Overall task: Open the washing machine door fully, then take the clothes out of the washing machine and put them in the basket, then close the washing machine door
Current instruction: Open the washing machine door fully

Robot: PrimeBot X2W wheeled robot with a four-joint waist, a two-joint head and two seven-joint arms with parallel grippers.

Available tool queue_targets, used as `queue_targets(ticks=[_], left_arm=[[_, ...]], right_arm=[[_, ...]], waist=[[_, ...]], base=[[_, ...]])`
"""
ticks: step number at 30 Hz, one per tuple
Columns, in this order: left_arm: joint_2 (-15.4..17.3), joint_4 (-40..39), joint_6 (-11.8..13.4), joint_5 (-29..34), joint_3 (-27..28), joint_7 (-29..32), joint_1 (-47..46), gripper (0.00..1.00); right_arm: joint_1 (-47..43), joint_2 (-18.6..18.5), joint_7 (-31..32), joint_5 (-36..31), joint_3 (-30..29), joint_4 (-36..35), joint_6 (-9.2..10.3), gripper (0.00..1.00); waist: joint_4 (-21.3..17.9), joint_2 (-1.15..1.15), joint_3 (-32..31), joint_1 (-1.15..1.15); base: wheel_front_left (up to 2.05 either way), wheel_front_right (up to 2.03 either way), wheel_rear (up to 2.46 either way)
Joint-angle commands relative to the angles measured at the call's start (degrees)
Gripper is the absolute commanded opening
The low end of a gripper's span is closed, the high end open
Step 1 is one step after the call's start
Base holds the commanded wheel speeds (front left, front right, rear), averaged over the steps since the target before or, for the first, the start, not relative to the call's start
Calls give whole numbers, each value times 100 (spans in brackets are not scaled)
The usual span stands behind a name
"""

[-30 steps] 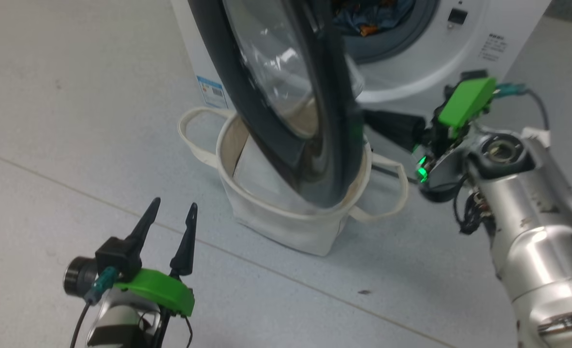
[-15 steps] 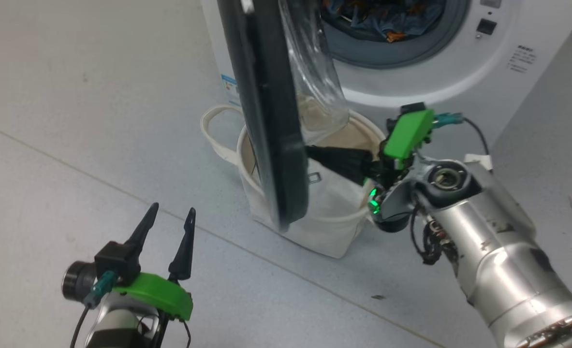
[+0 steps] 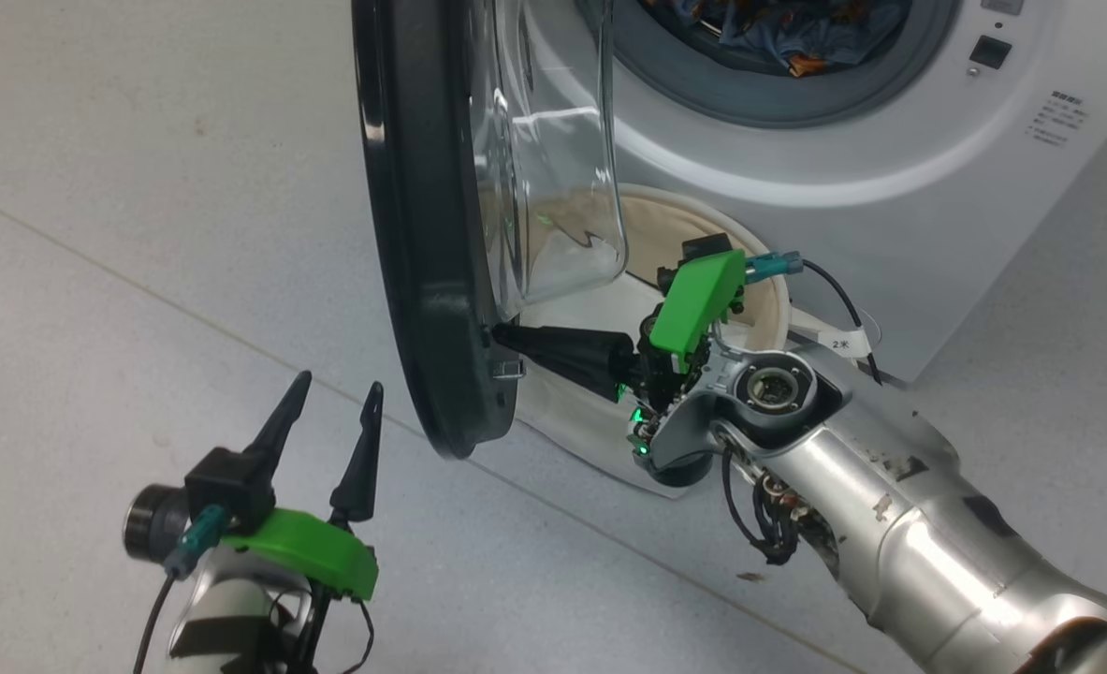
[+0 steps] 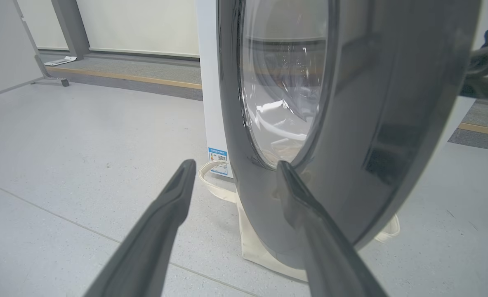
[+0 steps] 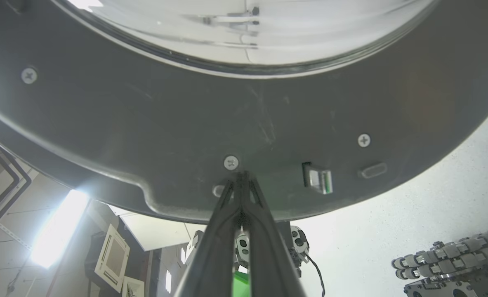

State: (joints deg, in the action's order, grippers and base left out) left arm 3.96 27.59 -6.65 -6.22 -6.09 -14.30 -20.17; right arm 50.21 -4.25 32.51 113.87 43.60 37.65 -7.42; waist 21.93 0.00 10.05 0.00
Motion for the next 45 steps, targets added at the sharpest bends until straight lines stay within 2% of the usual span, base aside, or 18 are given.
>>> queue_targets(ticks=[1, 2, 3, 4, 8, 12, 20, 26, 28, 30, 35, 37, 42, 45], left_arm=[[110, -173, -27, 29, 200, -70, -210, 100], [120, -174, -27, 30, 215, -70, -208, 100], [136, -171, -28, 30, 236, -70, -197, 100], [160, -167, -28, 30, 262, -70, -180, 100], [308, -164, -27, 29, 394, -70, -119, 100], [505, -180, -31, -1, 547, -70, -90, 100], [1057, -107, -43, -10, 816, -70, -44, 100], [1374, -52, -63, -235, 960, -70, 128, 100], [1478, -60, -68, -320, 990, -70, 192, 100], [1574, -68, -72, -403, 1013, -70, 254, 100], [1775, -133, -77, -622, 1079, -70, 363, 100], [1838, -152, -78, -706, 1113, -70, 397, 100], [1935, -200, -80, -871, 1151, -70, 435, 100], [1960, -217, -80, -918, 1149, -70, 441, 100]], right_arm=[[210, 136, -118, 1, -9, -211, -7, 0], [208, 136, -184, -29, 20, -223, -7, 3], [195, 136, -222, -63, 47, -232, -7, 84], [183, 136, -264, -130, 71, -243, -7, 99], [96, 136, -449, -646, 148, -306, -7, 100], [-72, -25, -968, -1777, 350, -625, -7, 100], [-763, -781, -2683, -3300, 821, -1555, -7, 100], [-971, -1421, -4340, -4600, 1285, -1459, -7, 100], [-973, -1596, -4651, -5242, 1323, -1293, -7, 100], [-1055, -1643, -4738, -5767, 1030, -1207, -7, 100], [-1871, -1397, -4749, -7406, -904, -2000, -7, 100], [-2324, -1277, -4749, -7948, -1440, -2306, -7, 100], [-3167, -1123, -4750, -8821, -2229, -2670, -7, 100], [-3408, -1085, -4750, -8974, -2483, -2778, -7, 100]], waist=[[-1, 0, -21, 0], [-14, 0, -43, 0], [-39, 0, -78, 0], [-75, 0, -110, 0], [-277, 0, -218, 0], [-515, 0, -337, 0], [-1023, 0, -707, 0], [-1428, 0, -985, 0], [-1556, 0, -1026, 0], [-1679, 0, -1047, 0], [-1961, 0, -1009, 0], [-2057, 0, -1002, 0], [-2198, 0, -1006, 0], [-2221, 0, -1011, 0]], base=[[0, 0, 0], [0, 0, 0], [0, 0, 0], [0, 0, 0], [0, 0, 0], [0, 0, 0], [0, 0, 0], [0, 0, 0], [0, 0, 0], [0, 0, 0], [0, 0, 0], [0, 0, 0], [0, 0, 0], [0, 0, 0]])
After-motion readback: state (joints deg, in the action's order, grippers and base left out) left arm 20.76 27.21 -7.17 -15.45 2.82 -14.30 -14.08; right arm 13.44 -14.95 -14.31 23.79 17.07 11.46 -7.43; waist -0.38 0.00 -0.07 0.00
